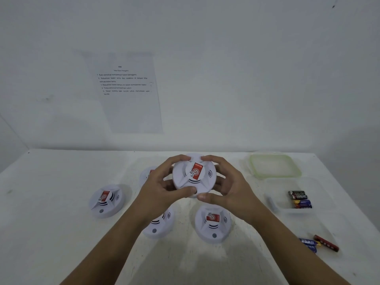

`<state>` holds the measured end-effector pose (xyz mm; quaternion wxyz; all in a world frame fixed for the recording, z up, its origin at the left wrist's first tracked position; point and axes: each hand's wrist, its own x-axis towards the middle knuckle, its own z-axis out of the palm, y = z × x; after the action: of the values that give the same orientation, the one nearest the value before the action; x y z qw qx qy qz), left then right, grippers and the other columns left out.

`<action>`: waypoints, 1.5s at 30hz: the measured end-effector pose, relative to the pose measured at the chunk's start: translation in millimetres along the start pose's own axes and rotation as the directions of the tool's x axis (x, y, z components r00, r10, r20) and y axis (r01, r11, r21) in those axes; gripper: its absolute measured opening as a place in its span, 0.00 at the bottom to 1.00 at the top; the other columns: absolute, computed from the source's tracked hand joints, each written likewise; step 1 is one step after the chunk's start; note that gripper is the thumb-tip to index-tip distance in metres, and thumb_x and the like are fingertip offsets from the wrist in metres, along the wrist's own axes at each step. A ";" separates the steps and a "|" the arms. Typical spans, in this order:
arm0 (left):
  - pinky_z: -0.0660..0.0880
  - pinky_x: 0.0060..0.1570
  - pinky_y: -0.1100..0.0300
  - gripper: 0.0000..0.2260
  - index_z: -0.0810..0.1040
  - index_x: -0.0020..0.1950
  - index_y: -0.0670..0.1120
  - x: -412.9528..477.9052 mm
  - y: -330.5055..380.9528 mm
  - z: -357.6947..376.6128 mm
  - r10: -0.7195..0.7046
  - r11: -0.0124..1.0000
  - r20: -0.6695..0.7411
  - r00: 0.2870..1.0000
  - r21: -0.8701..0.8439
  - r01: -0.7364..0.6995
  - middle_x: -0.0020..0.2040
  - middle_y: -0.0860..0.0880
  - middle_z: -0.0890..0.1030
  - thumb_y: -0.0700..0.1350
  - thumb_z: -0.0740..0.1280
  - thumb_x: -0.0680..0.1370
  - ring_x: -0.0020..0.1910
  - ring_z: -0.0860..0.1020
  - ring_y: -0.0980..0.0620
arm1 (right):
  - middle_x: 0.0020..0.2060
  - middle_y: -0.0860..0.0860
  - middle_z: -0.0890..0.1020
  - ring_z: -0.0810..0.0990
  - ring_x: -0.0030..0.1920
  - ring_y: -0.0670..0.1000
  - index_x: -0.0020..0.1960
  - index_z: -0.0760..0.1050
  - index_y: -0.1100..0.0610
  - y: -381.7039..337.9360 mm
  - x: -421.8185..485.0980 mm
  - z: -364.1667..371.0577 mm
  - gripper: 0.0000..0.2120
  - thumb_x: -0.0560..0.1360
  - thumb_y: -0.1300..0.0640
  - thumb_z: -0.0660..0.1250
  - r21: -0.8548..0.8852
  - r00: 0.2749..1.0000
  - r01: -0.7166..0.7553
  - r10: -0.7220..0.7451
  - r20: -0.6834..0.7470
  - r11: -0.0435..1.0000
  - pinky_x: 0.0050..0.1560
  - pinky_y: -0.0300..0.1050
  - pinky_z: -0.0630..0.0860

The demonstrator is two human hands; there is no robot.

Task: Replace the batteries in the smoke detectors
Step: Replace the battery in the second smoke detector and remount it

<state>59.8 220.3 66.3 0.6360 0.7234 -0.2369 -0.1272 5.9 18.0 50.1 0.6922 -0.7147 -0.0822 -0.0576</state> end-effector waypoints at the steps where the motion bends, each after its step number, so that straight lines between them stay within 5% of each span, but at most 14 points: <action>1: 0.84 0.51 0.51 0.26 0.76 0.65 0.54 0.6 0.2 0.1 -0.002 1.000 0.005 1.000 -0.002 0.002 0.57 0.53 0.84 0.36 0.78 0.71 0.53 0.85 0.48 | 0.60 0.54 0.82 0.84 0.58 0.58 0.69 0.71 0.53 0.1 0.3 -0.9 0.35 0.67 0.70 0.79 -0.003 1.000 -0.001 0.001 -0.001 1.000 0.56 0.57 0.83; 6: 0.82 0.48 0.59 0.26 0.76 0.64 0.55 1.7 1.2 0.4 0.000 1.000 0.008 1.000 0.021 0.000 0.56 0.56 0.84 0.37 0.78 0.71 0.53 0.85 0.53 | 0.59 0.54 0.82 0.84 0.56 0.59 0.68 0.73 0.50 -1.0 2.9 -5.3 0.36 0.65 0.69 0.80 -0.023 1.000 -0.015 0.015 0.004 1.000 0.56 0.59 0.83; 23: 0.82 0.49 0.61 0.28 0.74 0.67 0.54 -0.5 -18.4 7.7 -0.050 0.999 0.021 0.999 -0.008 0.050 0.57 0.61 0.82 0.36 0.77 0.72 0.56 0.84 0.54 | 0.62 0.52 0.81 0.82 0.62 0.57 0.70 0.70 0.52 30.0 -0.9 -1.6 0.35 0.69 0.69 0.79 -0.003 0.999 -0.043 0.043 -0.020 0.999 0.60 0.59 0.81; 45: 0.82 0.57 0.49 0.29 0.73 0.69 0.56 8.2 -20.9 8.8 -0.062 0.998 0.034 0.997 -0.005 0.062 0.62 0.53 0.81 0.39 0.78 0.72 0.58 0.83 0.48 | 0.63 0.51 0.80 0.82 0.62 0.57 0.70 0.71 0.49 27.4 1.5 -13.7 0.34 0.70 0.70 0.77 -0.005 1.000 -0.028 0.028 -0.003 1.000 0.60 0.55 0.81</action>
<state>66.3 210.2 45.4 0.6297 0.7262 -0.2249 -0.1599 13.1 3.6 24.0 0.6913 -0.7174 -0.0709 -0.0490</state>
